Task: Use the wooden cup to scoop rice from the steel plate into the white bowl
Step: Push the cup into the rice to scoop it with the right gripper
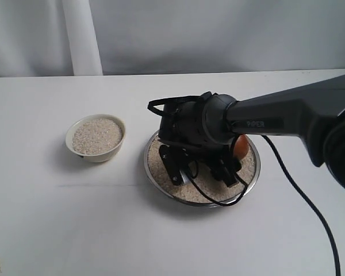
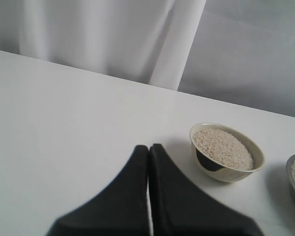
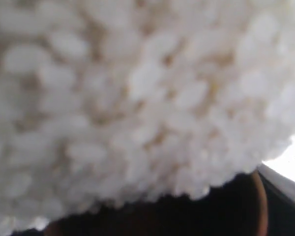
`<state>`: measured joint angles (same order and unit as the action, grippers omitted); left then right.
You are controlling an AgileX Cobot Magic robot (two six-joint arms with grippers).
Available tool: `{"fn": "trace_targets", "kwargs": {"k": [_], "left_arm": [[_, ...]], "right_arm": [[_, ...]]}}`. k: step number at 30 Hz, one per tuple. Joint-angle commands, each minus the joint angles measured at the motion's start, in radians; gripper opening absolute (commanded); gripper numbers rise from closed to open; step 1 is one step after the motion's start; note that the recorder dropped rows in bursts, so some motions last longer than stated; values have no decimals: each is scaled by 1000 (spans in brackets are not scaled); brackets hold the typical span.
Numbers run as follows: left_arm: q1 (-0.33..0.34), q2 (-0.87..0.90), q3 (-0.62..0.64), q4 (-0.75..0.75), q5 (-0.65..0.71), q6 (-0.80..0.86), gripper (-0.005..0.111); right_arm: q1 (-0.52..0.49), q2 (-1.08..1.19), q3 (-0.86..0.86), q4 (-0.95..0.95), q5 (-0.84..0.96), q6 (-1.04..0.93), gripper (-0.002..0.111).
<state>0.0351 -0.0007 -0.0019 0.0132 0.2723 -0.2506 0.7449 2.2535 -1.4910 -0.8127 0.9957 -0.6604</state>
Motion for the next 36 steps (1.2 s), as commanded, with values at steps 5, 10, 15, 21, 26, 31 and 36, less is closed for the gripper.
{"fn": "trace_targets", "kwargs": {"k": [5,10,15,21,26,31,36], "left_arm": [[-5,1,2,-4,-7,-4,0],[-5,1,2,-4,-7,-4,0],[-5,1,2,-4,-7,-4,0],[-5,1,2,-4,-7,-4,0],[-5,1,2,-4,-7,-4,0],[-5,1,2,-4,-7,-4,0],[-5,1,2,-4,-7,-4,0]], "right_arm": [[1,41,6,146,-136,61,0],[1,41,6,180,-150,83,0],[-3,41,6,232,-192,90,0],[-45,41,6,312,-221,98,0],[-85,41,6,400,-246,98,0],[-96,41,6,438,-264,98,0],[-96,41,6,459,-277,94,0]]}}
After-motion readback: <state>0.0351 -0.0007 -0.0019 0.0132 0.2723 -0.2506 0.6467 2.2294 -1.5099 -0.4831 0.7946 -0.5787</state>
